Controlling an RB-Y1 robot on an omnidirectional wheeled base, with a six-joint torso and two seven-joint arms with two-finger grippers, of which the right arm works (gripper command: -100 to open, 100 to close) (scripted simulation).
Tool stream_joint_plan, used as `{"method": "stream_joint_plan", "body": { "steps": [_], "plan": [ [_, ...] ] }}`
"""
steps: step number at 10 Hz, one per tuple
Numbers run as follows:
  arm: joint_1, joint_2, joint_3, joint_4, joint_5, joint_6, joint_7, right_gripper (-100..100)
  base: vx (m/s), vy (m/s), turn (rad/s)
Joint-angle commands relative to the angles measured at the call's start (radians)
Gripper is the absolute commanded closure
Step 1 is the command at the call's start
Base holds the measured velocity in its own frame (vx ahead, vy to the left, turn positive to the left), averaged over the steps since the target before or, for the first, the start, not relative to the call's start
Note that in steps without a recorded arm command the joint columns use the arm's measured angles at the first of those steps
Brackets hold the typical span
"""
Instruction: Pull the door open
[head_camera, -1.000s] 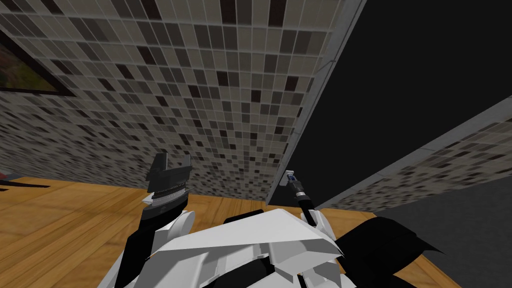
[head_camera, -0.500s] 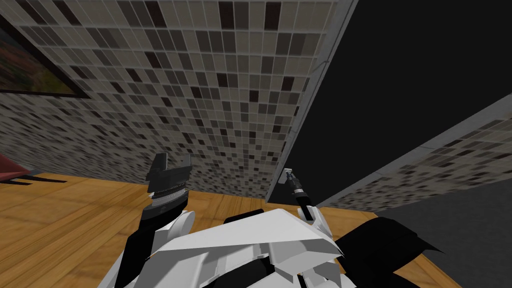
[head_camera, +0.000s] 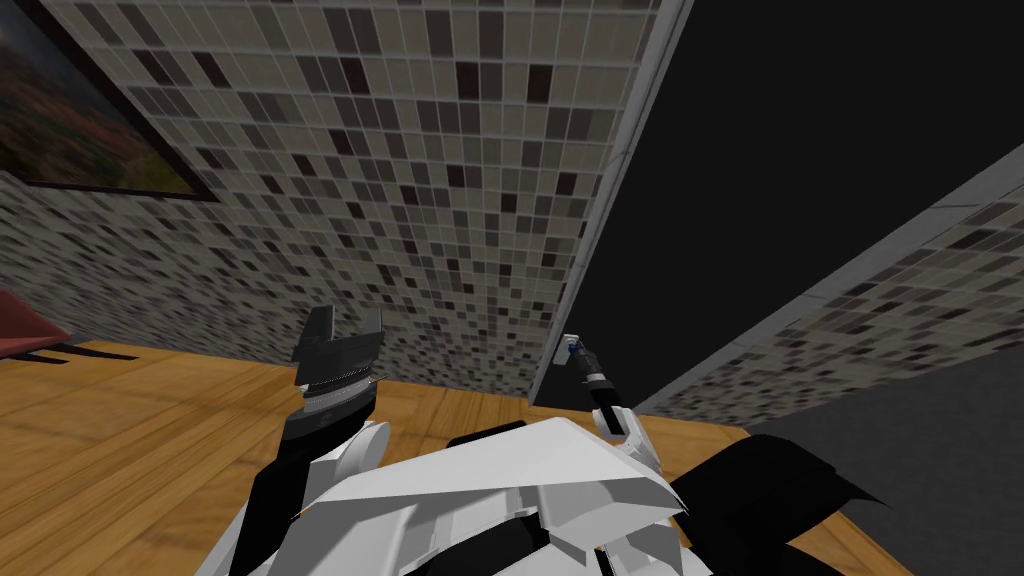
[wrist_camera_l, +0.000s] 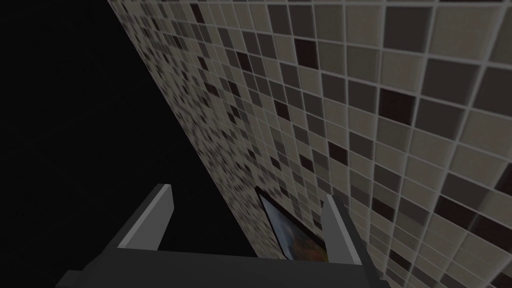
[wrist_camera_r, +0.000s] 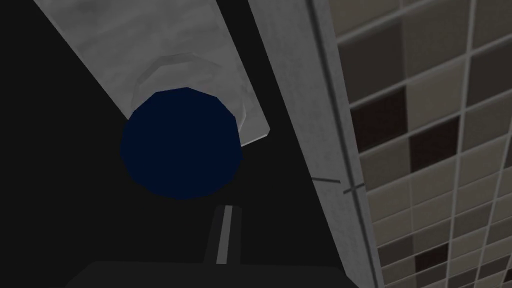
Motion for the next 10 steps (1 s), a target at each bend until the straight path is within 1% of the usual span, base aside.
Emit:
{"method": "stream_joint_plan", "body": {
  "steps": [1, 5, 8, 10],
  "plan": [
    [0.016, 0.0, -0.012, 0.0, 0.027, -0.007, 0.036, -100, -0.037, 0.054, -0.06],
    [0.062, 0.007, -0.039, -0.009, 0.101, -0.022, 0.125, -100, -0.051, 0.06, -0.046],
    [0.098, 0.018, -0.06, -0.016, 0.158, -0.033, 0.194, -100, -0.058, 0.057, -0.049],
    [0.117, 0.026, -0.072, -0.02, 0.188, -0.039, 0.231, -100, -0.048, 0.057, -0.039]
  ]
}}
